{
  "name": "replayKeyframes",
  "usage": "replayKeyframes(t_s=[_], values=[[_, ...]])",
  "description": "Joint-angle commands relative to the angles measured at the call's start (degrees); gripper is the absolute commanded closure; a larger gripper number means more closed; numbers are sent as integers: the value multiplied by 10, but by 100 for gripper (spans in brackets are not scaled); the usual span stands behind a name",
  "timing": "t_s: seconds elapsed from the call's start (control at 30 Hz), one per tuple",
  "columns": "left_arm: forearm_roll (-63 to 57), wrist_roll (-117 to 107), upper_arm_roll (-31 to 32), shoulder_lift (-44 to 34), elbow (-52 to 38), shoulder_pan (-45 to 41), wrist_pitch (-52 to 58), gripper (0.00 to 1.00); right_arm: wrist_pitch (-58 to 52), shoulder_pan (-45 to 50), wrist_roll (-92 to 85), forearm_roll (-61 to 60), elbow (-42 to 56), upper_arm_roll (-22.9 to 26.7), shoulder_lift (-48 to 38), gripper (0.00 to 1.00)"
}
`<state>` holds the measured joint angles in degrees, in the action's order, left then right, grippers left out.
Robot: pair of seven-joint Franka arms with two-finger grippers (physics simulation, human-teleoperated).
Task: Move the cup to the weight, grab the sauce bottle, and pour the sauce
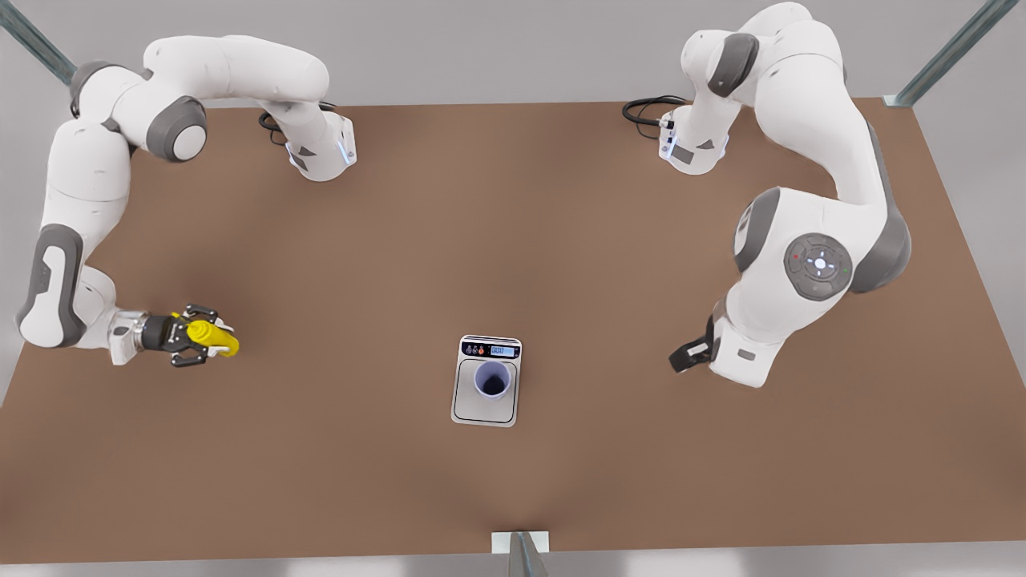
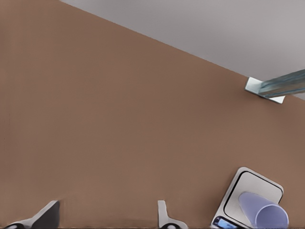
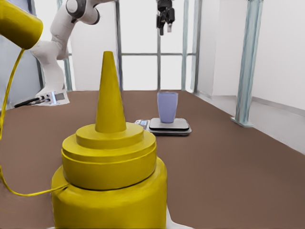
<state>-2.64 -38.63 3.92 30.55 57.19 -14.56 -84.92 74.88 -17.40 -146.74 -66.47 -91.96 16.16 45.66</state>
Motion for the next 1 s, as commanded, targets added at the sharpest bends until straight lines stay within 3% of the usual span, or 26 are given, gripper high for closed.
replayKeyframes(t_s=[0.0, 0.07, 0.2, 0.3, 0.4, 0.67, 0.97], values=[[-22, 281, 0, -164, 247, 18, 6, 0, 8, 45, 102, -20, 1, 1, -15, 49], [-25, 318, 0, -167, 228, 29, 91, 0, 23, 104, 160, -26, 25, 5, -33, 49], [-13, 367, -1, -168, 226, 75, 134, 0, 107, 234, 315, -19, 46, 20, -87, 49], [7, 364, 0, -167, 226, 79, 136, 0, 133, 401, 444, -10, 96, 142, -86, 49], [4, 369, 0, -158, 225, 77, 140, 0, 196, 502, 524, 10, 115, 193, -82, 49], [6, 368, 0, -146, 225, 81, 142, 0, 405, 640, 728, 107, 125, 195, -59, 49], [7, 368, 0, -146, 225, 82, 149, 0, 506, 671, 813, 232, 137, 195, -36, 49]])
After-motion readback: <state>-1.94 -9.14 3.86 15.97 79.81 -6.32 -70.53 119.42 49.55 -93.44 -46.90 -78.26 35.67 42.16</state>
